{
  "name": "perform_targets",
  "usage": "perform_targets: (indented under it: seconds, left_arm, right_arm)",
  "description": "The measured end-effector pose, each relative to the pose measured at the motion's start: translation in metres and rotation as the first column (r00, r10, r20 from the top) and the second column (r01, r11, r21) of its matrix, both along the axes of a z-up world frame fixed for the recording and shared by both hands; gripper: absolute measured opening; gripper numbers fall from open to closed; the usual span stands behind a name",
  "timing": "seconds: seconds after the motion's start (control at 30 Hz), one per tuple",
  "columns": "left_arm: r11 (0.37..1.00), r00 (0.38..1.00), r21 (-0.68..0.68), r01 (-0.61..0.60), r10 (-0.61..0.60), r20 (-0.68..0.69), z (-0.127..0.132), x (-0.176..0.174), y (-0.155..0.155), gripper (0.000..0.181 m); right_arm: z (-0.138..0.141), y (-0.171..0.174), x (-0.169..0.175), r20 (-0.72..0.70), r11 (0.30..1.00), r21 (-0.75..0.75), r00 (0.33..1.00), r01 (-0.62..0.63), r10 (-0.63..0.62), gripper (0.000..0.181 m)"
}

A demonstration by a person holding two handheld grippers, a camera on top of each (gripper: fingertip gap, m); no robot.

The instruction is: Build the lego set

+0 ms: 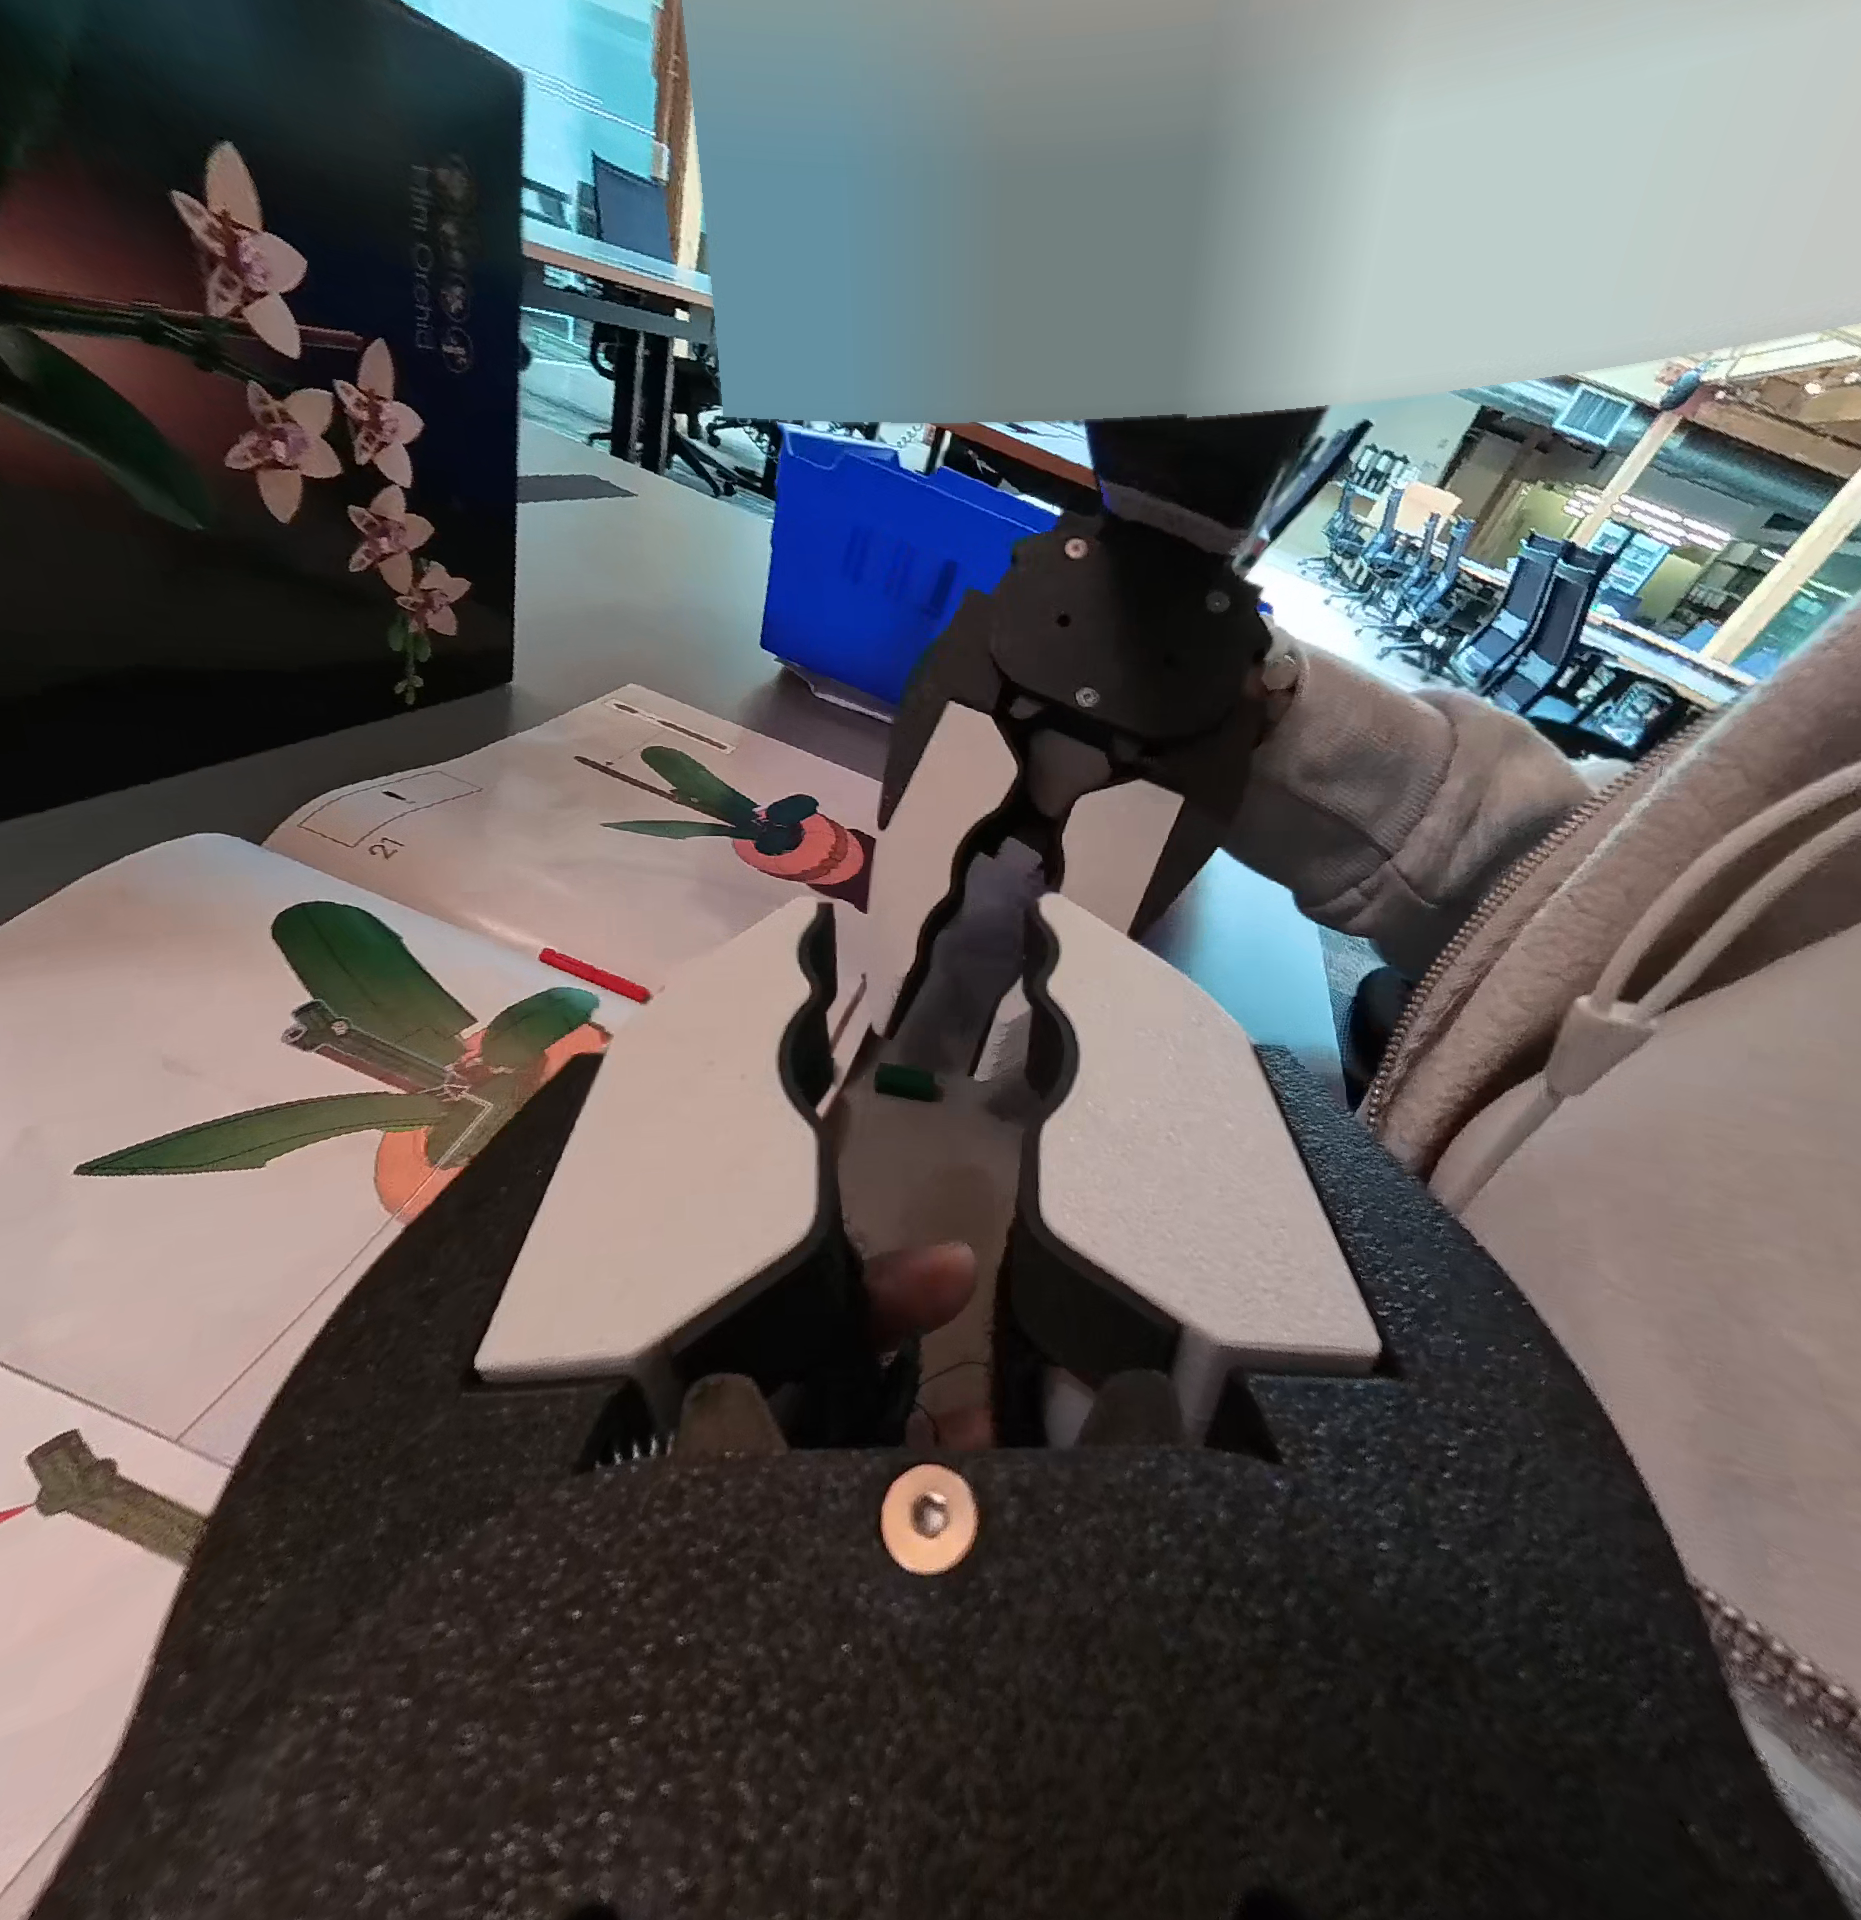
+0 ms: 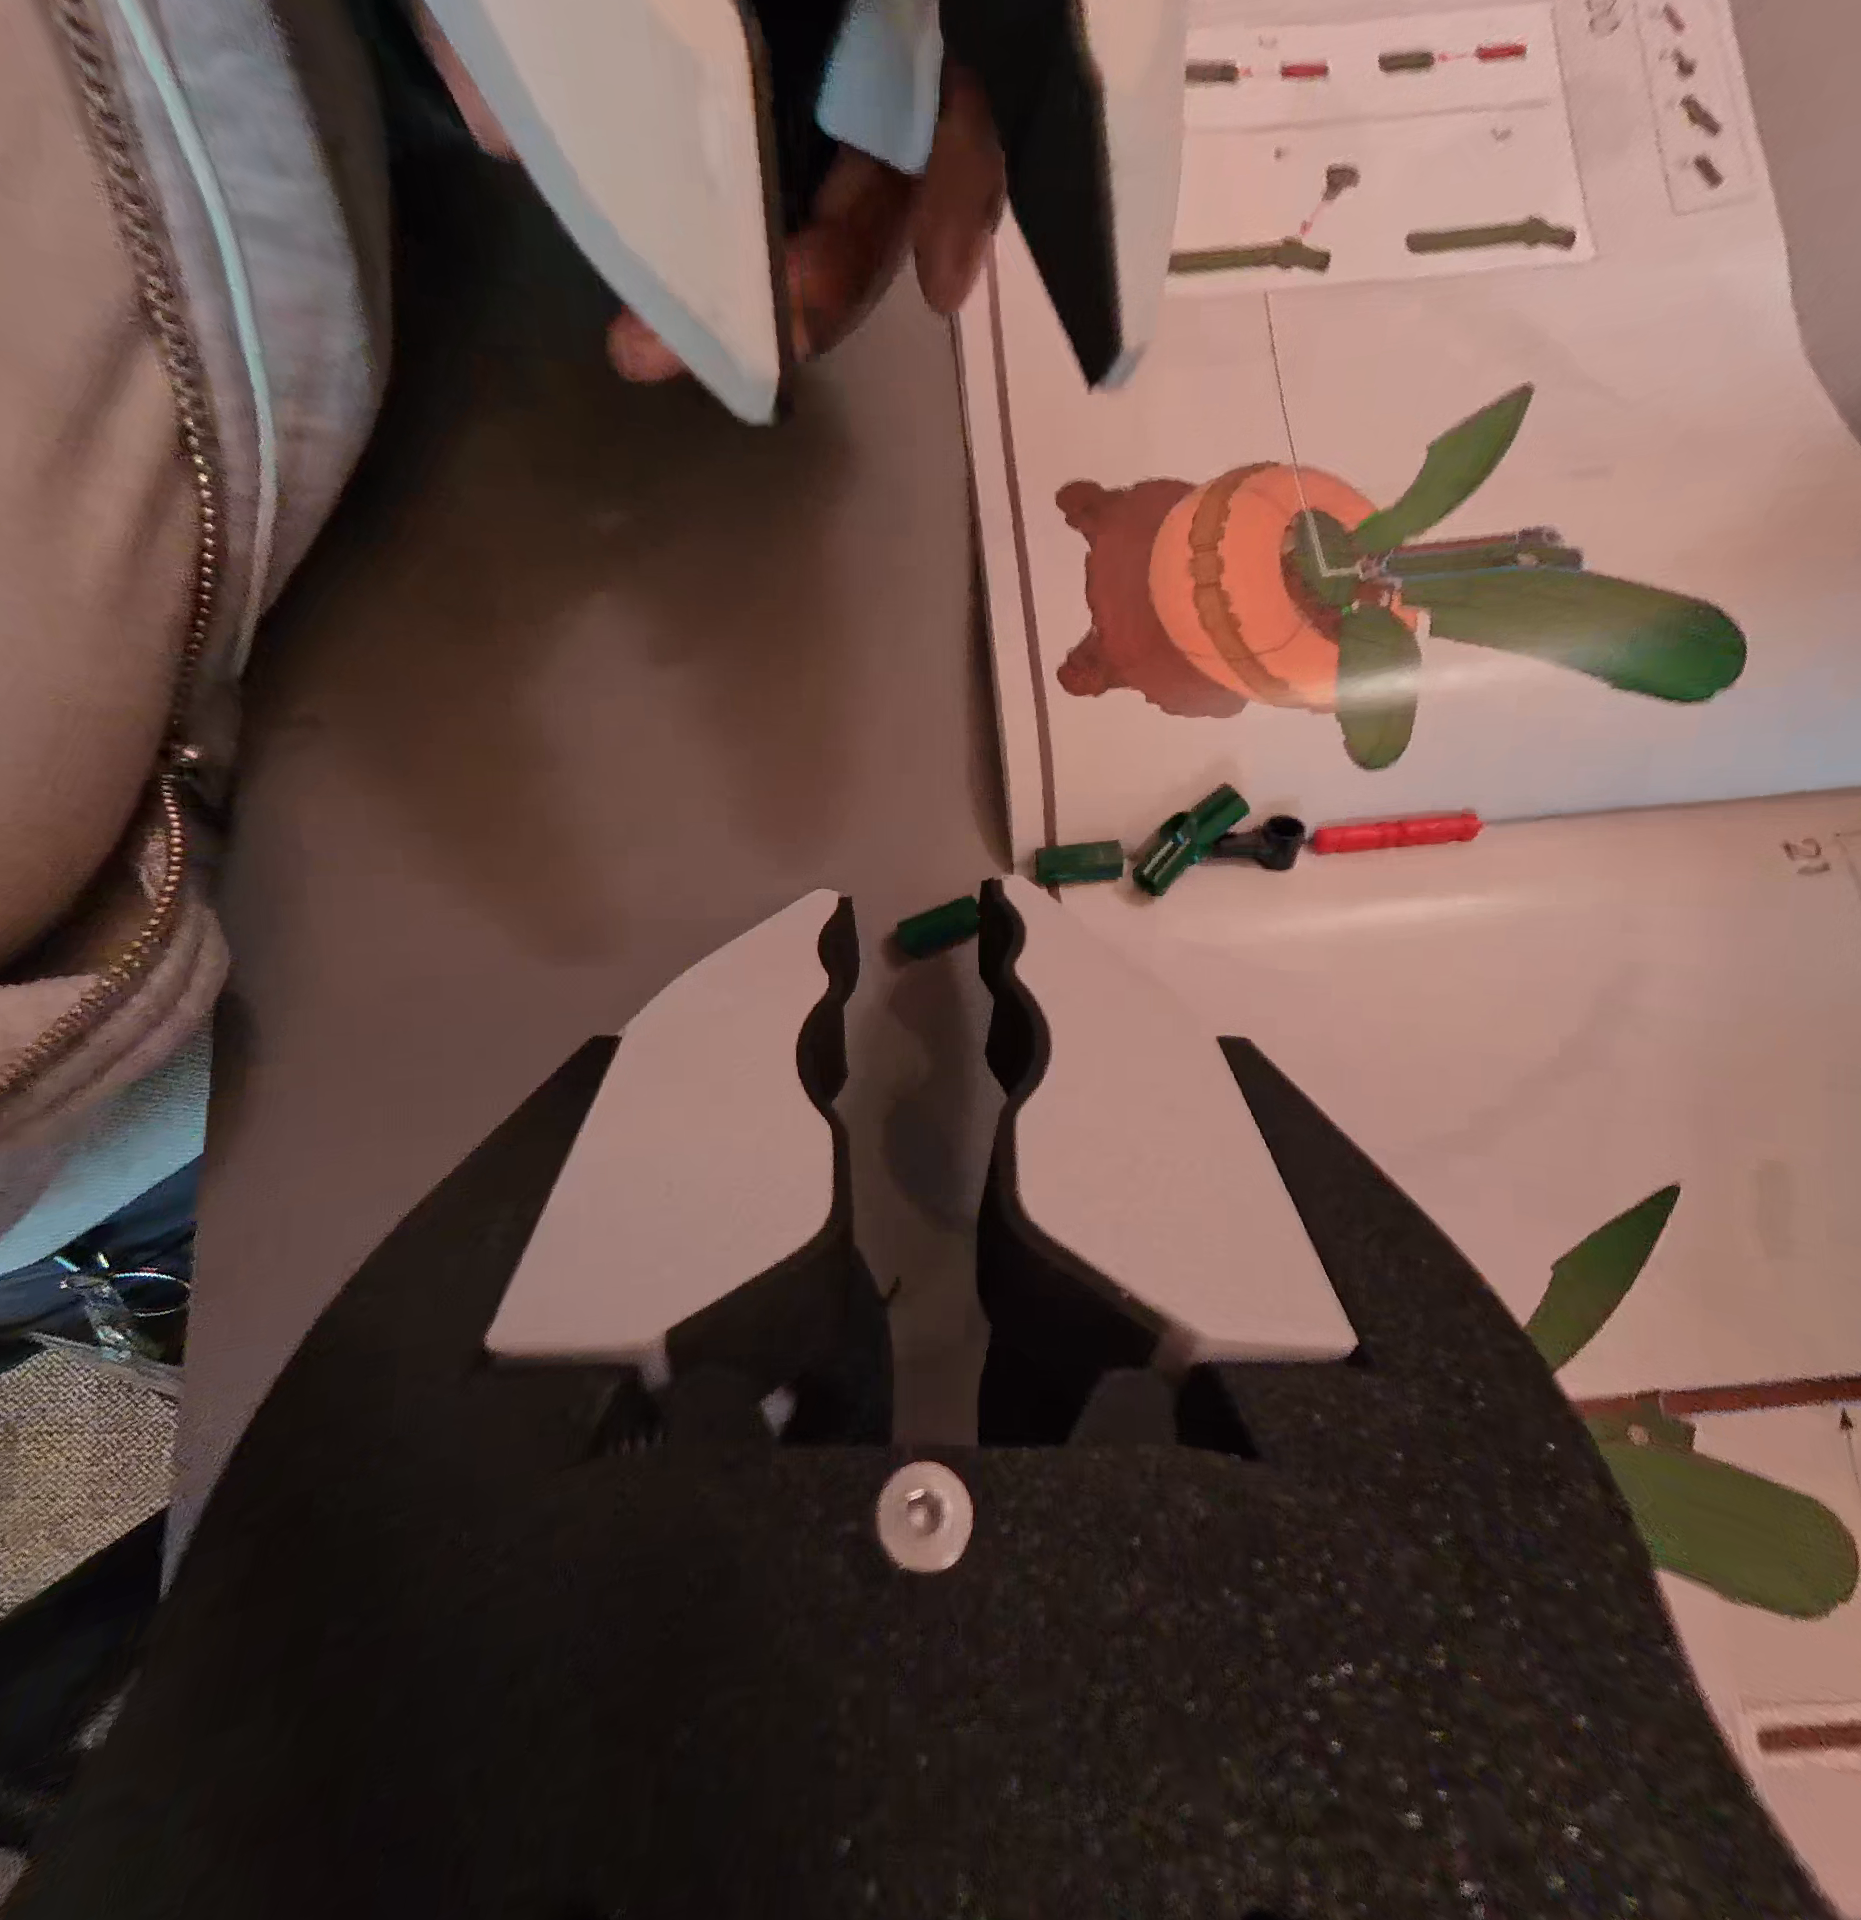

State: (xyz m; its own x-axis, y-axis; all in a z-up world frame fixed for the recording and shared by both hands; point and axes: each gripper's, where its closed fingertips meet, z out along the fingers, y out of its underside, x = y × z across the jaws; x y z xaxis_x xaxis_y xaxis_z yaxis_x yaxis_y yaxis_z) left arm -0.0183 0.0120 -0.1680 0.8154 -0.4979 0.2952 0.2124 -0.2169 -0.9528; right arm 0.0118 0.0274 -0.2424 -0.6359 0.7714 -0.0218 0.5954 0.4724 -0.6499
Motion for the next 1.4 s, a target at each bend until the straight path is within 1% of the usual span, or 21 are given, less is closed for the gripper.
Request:
perform_targets:
  seconds: [0.13, 0.2, 0.3, 0.33, 0.4, 0.43, 0.5, 0.57, 0.63, 0.7, 0.73, 0.83, 0.93, 1.0, 1.07, 1.13, 1.17, 1.2, 1.27, 1.3, 1.4]
  left_arm:
    - [1.000, 0.999, -0.001, 0.024, -0.024, -0.033, -0.002, 0.005, -0.001, 0.033]
    - [1.000, 0.999, -0.005, 0.030, -0.030, -0.037, -0.002, 0.007, -0.002, 0.033]
    - [0.999, 0.999, -0.039, 0.027, -0.027, -0.018, -0.005, 0.006, -0.001, 0.033]
    - [0.998, 1.000, -0.061, 0.021, -0.021, -0.003, -0.007, 0.004, 0.000, 0.034]
    - [0.993, 0.999, -0.115, -0.004, 0.009, 0.040, -0.011, -0.002, 0.003, 0.038]
    - [0.990, 0.997, -0.139, -0.012, 0.023, 0.073, -0.013, -0.005, 0.004, 0.041]
    - [0.987, 0.981, -0.161, 0.026, 0.006, 0.193, -0.008, -0.005, 0.005, 0.042]
    - [0.983, 0.912, -0.124, 0.137, -0.076, 0.404, 0.010, 0.000, 0.002, 0.039]
    - [0.969, 0.785, -0.054, 0.242, -0.162, 0.598, 0.029, 0.001, -0.003, 0.035]
    - [0.955, 0.681, 0.008, 0.296, -0.217, 0.699, 0.042, -0.002, -0.008, 0.031]
    - [0.952, 0.668, 0.013, 0.305, -0.224, 0.709, 0.042, -0.002, -0.008, 0.028]
    - [0.947, 0.694, 0.025, 0.321, -0.253, 0.674, 0.044, 0.004, -0.011, 0.019]
    - [0.939, 0.689, 0.043, 0.341, -0.281, 0.668, 0.046, 0.007, -0.013, 0.006]
    - [0.938, 0.702, 0.045, 0.345, -0.289, 0.651, 0.046, 0.007, -0.015, 0.006]
    - [0.944, 0.754, 0.049, 0.325, -0.291, 0.590, 0.045, 0.008, -0.017, 0.006]
    - [0.963, 0.856, 0.043, 0.267, -0.257, 0.449, 0.040, 0.006, -0.016, 0.006]
    - [0.977, 0.920, 0.030, 0.209, -0.207, 0.333, 0.033, 0.003, -0.014, 0.005]
    - [0.988, 0.966, 0.032, 0.152, -0.155, 0.208, 0.028, 0.001, -0.012, 0.006]
    - [0.996, 0.997, 0.048, 0.081, -0.081, 0.007, 0.020, -0.002, -0.009, 0.006]
    - [0.996, 0.996, 0.054, 0.075, -0.072, -0.049, 0.017, -0.001, -0.009, 0.006]
    - [0.991, 0.991, 0.062, 0.114, -0.109, -0.077, 0.015, 0.008, -0.011, 0.006]
  right_arm:
    - [-0.009, 0.003, -0.003, 0.015, 0.997, 0.053, 0.999, -0.052, 0.051, 0.022]
    - [-0.015, 0.003, -0.002, 0.026, 0.996, 0.055, 0.997, -0.072, 0.071, 0.016]
    - [-0.013, 0.003, -0.003, -0.030, 0.998, 0.022, 0.997, -0.064, 0.065, 0.016]
    - [-0.008, 0.003, -0.006, -0.080, 0.999, 0.005, 0.996, -0.047, 0.047, 0.016]
    - [0.017, 0.005, -0.020, -0.263, 1.000, -0.026, 0.965, 0.009, -0.016, 0.016]
    - [0.037, 0.003, -0.027, -0.386, 0.999, -0.041, 0.922, 0.026, -0.040, 0.016]
    - [0.079, -0.002, -0.037, -0.611, 0.998, -0.052, 0.788, 0.044, -0.067, 0.016]
    - [0.104, -0.012, -0.040, -0.716, 0.999, -0.024, 0.697, 0.033, -0.040, 0.016]
    - [0.112, -0.019, -0.041, -0.750, 0.999, 0.034, 0.661, 0.027, 0.007, 0.016]
    - [0.113, -0.024, -0.042, -0.761, 0.996, 0.090, 0.647, 0.022, 0.054, 0.016]
    - [0.114, -0.026, -0.042, -0.762, 0.994, 0.109, 0.643, 0.019, 0.071, 0.016]
    - [0.116, -0.033, -0.042, -0.763, 0.990, 0.138, 0.637, 0.000, 0.106, 0.016]
    - [0.119, -0.038, -0.042, -0.772, 0.990, 0.144, 0.625, -0.003, 0.114, 0.016]
    - [0.118, -0.038, -0.041, -0.762, 0.991, 0.131, 0.639, -0.006, 0.104, 0.016]
    - [0.116, -0.033, -0.037, -0.728, 0.998, 0.056, 0.685, 0.002, 0.039, 0.018]
    - [0.123, -0.025, -0.030, -0.669, 0.986, -0.166, 0.736, -0.008, -0.106, 0.017]
    - [0.128, -0.023, -0.026, -0.619, 0.953, -0.302, 0.767, -0.032, -0.171, 0.015]
    - [0.131, -0.019, -0.026, -0.560, 0.915, -0.404, 0.793, -0.007, -0.241, 0.010]
    - [0.123, -0.017, -0.029, -0.457, 0.881, -0.470, 0.841, 0.046, -0.288, 0.010]
    - [0.118, -0.018, -0.033, -0.426, 0.880, -0.468, 0.853, 0.078, -0.302, 0.010]
    - [0.100, -0.031, -0.035, -0.380, 0.903, -0.425, 0.895, 0.055, -0.234, 0.013]
